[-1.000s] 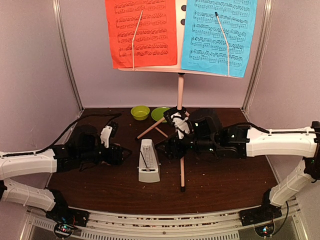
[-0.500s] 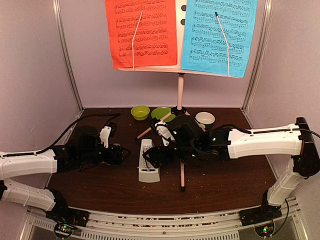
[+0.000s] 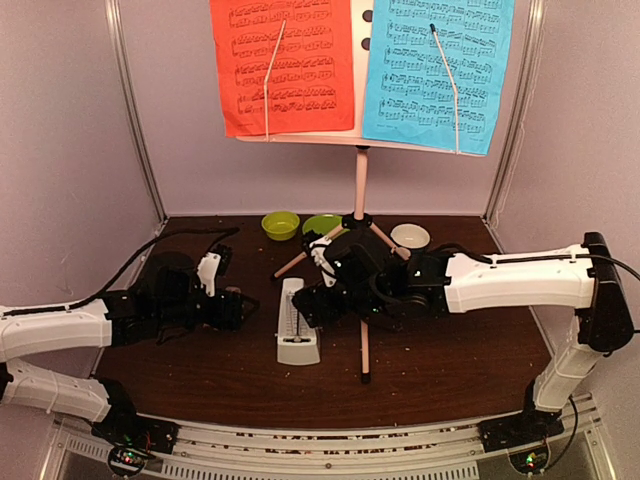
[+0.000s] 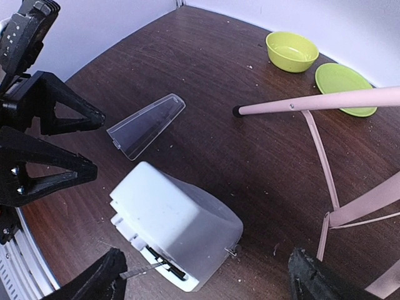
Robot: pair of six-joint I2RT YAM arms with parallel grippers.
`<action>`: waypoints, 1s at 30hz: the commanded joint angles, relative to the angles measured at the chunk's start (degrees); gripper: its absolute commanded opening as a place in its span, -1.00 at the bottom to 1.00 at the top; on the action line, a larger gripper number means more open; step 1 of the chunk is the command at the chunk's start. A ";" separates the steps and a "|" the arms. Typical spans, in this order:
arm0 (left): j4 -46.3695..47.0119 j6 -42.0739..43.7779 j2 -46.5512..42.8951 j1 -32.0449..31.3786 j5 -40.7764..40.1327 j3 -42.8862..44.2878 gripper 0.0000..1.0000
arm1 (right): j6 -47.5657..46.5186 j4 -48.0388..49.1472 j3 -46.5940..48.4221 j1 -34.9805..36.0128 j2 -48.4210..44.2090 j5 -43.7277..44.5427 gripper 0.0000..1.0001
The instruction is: Set up the instrument practice props
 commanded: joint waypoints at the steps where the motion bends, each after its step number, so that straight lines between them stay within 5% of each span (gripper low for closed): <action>1: 3.28 2.25 0.23 -0.07 2.01 -0.02 0.50 | 0.36 0.75 -1.72 -0.46 -2.57 -1.16 0.77; 30: 2.02 2.61 1.21 0.10 -0.46 2.11 0.48 | -7.36 -8.42 -10.18 -2.22 -11.51 10.89 0.59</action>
